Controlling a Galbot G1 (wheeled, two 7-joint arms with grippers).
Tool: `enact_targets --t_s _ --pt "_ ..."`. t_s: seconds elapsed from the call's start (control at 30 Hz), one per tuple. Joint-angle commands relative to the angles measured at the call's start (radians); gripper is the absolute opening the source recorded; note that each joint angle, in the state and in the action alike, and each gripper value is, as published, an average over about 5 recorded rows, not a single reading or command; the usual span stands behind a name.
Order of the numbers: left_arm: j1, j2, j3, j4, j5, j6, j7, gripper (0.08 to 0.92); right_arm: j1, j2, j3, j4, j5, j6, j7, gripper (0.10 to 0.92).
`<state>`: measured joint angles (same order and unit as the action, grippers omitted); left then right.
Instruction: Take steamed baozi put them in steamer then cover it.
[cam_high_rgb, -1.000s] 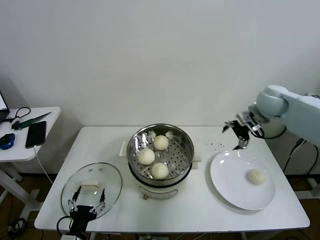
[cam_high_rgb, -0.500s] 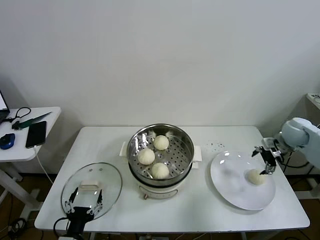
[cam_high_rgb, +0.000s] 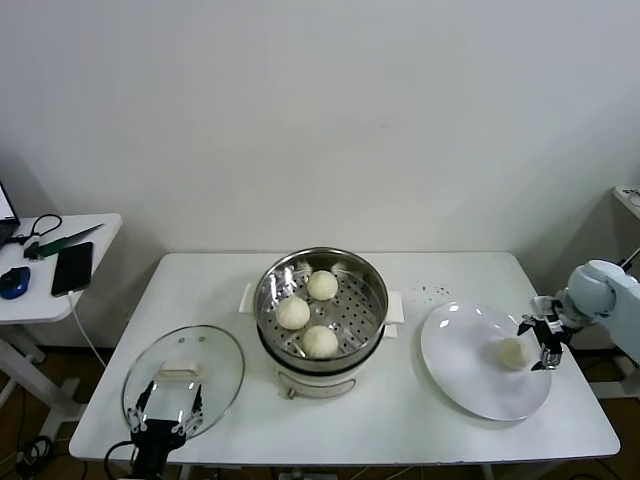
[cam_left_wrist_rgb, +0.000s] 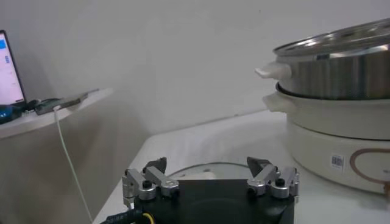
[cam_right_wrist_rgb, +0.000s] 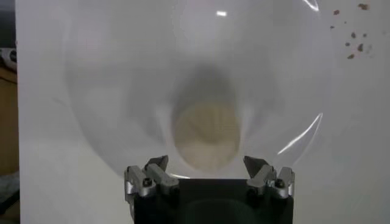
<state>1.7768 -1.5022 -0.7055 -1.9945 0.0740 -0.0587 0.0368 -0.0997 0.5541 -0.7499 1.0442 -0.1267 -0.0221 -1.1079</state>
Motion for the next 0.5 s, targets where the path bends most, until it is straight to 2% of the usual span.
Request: enact_targets --t_s 0.03,0.37,0.5 --pt "0.0 0.0 -0.002 0.003 0.002 0.001 0.0 0.823 -0.032 0.046 0.014 -0.051 -0.017 0.005 0.0 0.823" --pt "-0.004 -0.003 0.0 0.012 0.003 0.0 -0.001 0.823 0.015 0.062 -0.043 -0.051 0.007 -0.001 -0.004 0.823" --pt "-0.003 -0.004 0.001 0.013 0.003 -0.001 -0.001 0.823 0.039 0.06 -0.069 -0.051 0.015 -0.001 -0.007 0.799"
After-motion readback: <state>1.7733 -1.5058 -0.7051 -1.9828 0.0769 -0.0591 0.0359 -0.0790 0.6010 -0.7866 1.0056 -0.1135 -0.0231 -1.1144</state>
